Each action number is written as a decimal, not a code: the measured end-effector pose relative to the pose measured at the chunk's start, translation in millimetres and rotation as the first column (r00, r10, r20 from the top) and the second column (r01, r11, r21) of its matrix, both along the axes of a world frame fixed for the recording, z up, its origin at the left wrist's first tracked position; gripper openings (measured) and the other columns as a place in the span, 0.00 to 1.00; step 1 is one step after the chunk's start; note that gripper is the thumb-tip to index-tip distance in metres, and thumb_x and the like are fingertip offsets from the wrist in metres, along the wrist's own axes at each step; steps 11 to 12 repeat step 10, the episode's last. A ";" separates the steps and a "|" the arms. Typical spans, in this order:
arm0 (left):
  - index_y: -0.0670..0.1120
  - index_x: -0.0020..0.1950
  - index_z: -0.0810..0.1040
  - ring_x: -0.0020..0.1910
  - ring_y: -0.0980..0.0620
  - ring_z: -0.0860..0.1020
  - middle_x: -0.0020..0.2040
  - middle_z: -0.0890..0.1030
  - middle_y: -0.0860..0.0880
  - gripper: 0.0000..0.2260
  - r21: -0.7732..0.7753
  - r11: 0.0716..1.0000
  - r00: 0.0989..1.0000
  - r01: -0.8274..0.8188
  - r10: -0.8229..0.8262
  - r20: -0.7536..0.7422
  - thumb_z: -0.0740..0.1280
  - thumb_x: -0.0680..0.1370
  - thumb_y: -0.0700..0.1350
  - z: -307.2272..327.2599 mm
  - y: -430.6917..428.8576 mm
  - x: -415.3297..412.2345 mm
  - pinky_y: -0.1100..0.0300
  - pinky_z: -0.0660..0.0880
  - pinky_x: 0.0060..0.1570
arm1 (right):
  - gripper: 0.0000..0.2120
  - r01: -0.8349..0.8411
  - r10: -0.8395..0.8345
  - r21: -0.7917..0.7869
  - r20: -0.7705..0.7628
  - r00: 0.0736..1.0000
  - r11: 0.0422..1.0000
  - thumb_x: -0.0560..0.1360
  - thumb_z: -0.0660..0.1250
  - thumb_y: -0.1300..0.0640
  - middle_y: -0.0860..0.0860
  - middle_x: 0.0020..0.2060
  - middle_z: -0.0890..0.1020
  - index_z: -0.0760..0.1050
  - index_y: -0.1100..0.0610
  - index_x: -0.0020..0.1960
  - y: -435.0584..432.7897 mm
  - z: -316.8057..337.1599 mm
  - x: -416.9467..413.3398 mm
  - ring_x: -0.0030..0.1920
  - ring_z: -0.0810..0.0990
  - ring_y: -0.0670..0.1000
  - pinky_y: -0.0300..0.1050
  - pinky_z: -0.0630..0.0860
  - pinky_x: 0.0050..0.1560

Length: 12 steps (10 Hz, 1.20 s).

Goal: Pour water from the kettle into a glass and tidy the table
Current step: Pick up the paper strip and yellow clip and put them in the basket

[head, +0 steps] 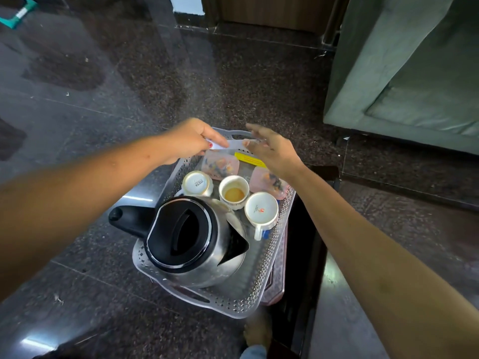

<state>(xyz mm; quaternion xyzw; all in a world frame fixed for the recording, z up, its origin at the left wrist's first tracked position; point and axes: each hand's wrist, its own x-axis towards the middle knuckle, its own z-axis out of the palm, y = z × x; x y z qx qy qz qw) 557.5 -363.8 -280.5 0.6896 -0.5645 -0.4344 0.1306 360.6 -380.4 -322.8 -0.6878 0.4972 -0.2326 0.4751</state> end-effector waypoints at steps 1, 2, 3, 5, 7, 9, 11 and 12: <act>0.51 0.54 0.82 0.53 0.57 0.76 0.60 0.79 0.52 0.21 -0.035 0.998 0.998 0.057 -0.057 0.009 0.58 0.75 0.29 -2.8 -8.2 -9.5 0.66 0.73 0.47 | 0.13 -0.080 0.063 -0.092 -0.180 0.982 0.992 0.75 0.66 0.56 0.51 0.54 0.82 0.77 0.54 0.60 -9.4 0.1 -1.8 0.55 0.78 0.49 0.34 0.67 0.51; 0.47 0.58 0.81 0.63 0.54 0.73 0.65 0.77 0.50 0.22 -0.081 0.984 0.985 0.161 -0.156 0.071 0.57 0.74 0.27 -7.1 -16.4 -16.1 0.63 0.69 0.61 | 0.11 -0.065 -0.006 -0.163 -0.400 0.916 0.985 0.76 0.62 0.59 0.57 0.49 0.82 0.78 0.53 0.56 -15.0 -6.0 -5.6 0.50 0.79 0.57 0.45 0.74 0.48; 0.45 0.62 0.78 0.68 0.52 0.69 0.69 0.73 0.50 0.21 -0.074 0.946 0.934 0.315 -0.296 0.201 0.58 0.75 0.27 -13.8 -23.8 -15.2 0.65 0.63 0.65 | 0.17 -0.122 0.008 -0.152 -0.595 0.804 0.981 0.76 0.60 0.63 0.60 0.52 0.78 0.70 0.50 0.62 -13.3 -12.6 -8.4 0.49 0.78 0.61 0.51 0.74 0.45; 0.43 0.69 0.71 0.72 0.49 0.65 0.72 0.68 0.47 0.24 0.021 0.903 0.842 0.429 -0.409 0.353 0.60 0.75 0.29 -25.0 -22.4 0.7 0.57 0.59 0.72 | 0.21 -0.223 -0.055 -0.297 -0.704 0.709 0.929 0.69 0.62 0.72 0.63 0.47 0.77 0.64 0.58 0.59 1.3 -23.0 -0.7 0.41 0.75 0.61 0.48 0.67 0.37; 0.43 0.69 0.72 0.72 0.49 0.65 0.72 0.69 0.47 0.25 -0.030 0.881 0.802 0.472 -0.415 0.430 0.60 0.74 0.28 -26.5 -14.6 17.8 0.59 0.58 0.72 | 0.16 -0.381 -0.045 -0.379 -0.756 0.653 0.843 0.70 0.60 0.72 0.62 0.44 0.81 0.68 0.62 0.56 -1.5 -26.8 16.2 0.44 0.80 0.64 0.51 0.72 0.36; 0.46 0.64 0.77 0.67 0.49 0.70 0.67 0.75 0.51 0.23 -0.015 0.859 0.773 0.511 -0.452 0.444 0.61 0.73 0.29 -30.5 -4.2 27.8 0.54 0.67 0.66 | 0.14 -0.479 0.037 -0.320 -0.801 0.598 0.818 0.74 0.61 0.68 0.61 0.52 0.80 0.70 0.63 0.60 -5.8 -29.3 35.3 0.51 0.80 0.63 0.53 0.75 0.43; 0.44 0.67 0.74 0.70 0.48 0.68 0.70 0.71 0.49 0.24 0.004 0.876 0.779 0.482 -0.431 0.455 0.61 0.73 0.29 -32.3 0.1 31.7 0.54 0.64 0.69 | 0.14 -0.459 0.030 -0.283 -0.825 0.564 0.842 0.73 0.60 0.70 0.61 0.53 0.79 0.73 0.63 0.57 -3.4 -34.0 32.8 0.53 0.78 0.62 0.53 0.75 0.45; 0.44 0.67 0.74 0.70 0.48 0.68 0.70 0.71 0.49 0.24 0.004 0.876 0.779 0.482 -0.431 0.455 0.61 0.73 0.29 -32.3 0.1 31.7 0.54 0.64 0.69 | 0.14 -0.459 0.030 -0.283 -0.825 0.564 0.842 0.73 0.60 0.70 0.61 0.53 0.79 0.73 0.63 0.57 -3.4 -34.0 32.8 0.53 0.78 0.62 0.53 0.75 0.45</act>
